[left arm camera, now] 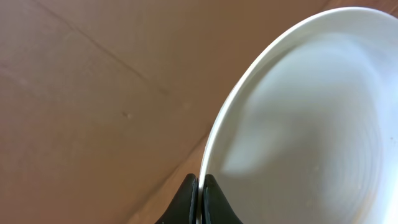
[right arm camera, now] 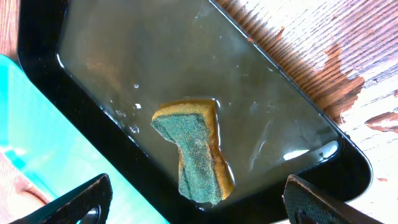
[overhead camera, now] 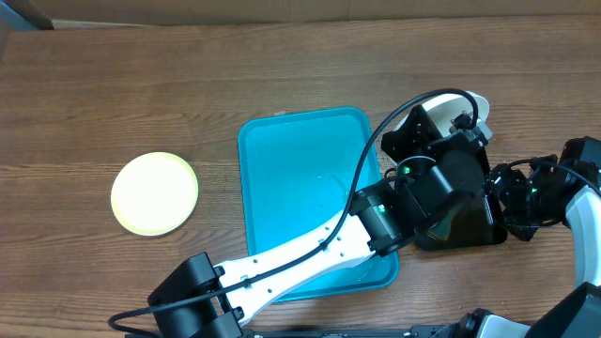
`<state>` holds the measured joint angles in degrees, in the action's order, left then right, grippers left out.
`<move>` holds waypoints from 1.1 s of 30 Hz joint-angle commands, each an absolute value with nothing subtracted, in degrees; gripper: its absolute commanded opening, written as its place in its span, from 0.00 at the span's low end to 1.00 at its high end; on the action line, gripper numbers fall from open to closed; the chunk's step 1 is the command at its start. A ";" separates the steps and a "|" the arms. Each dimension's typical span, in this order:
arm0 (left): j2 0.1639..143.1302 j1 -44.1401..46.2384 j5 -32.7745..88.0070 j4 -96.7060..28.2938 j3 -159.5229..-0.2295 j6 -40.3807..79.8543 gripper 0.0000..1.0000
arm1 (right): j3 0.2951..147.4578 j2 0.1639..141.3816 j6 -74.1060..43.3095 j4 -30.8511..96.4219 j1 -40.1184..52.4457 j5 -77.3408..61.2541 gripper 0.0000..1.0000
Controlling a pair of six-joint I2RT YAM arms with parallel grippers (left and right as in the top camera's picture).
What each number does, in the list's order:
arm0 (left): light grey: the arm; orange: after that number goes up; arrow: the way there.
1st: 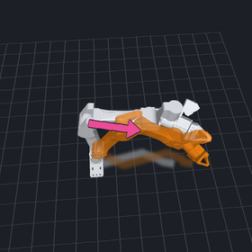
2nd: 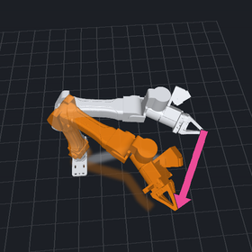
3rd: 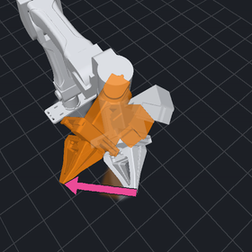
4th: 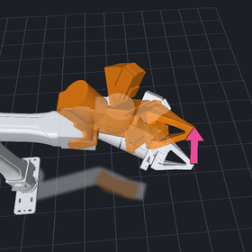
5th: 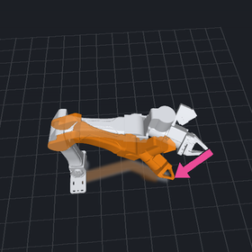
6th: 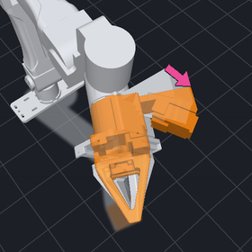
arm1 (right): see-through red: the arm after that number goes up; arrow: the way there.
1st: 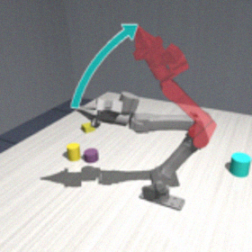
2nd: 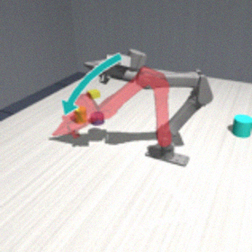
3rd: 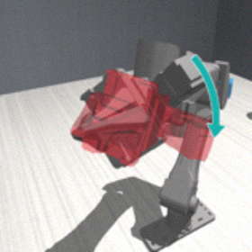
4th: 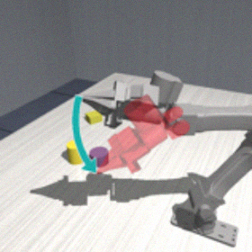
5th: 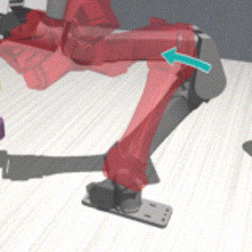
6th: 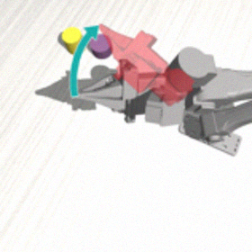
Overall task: Clean dirty plates on tray and stack at the side
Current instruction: 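Tilt the small white plate over the black tray with the left gripper, then carry the small white plate left and stack it on the plates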
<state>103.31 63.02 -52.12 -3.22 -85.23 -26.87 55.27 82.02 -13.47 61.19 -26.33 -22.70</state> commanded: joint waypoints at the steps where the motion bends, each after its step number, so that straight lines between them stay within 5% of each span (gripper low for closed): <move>1: 103.85 63.68 -54.37 -4.78 -86.48 -28.36 0.04 | 55.07 81.54 -13.26 60.97 -26.65 -23.05 0.90; 23: 103.59 64.16 -60.14 -6.00 -86.48 -17.78 0.04 | 55.07 81.54 -13.21 61.49 -26.65 -23.03 0.90; 28: 99.94 61.06 -62.78 -23.68 -86.48 1.80 0.04 | 55.07 81.54 -13.19 61.67 -26.65 -23.03 0.90; 33: 92.31 50.89 -47.55 -52.82 -86.48 30.98 0.04 | 55.07 81.54 -13.19 61.67 -26.65 -23.03 0.90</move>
<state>100.14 58.06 -56.34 -44.47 -85.52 6.02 55.09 82.02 -13.47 61.76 -26.33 -22.70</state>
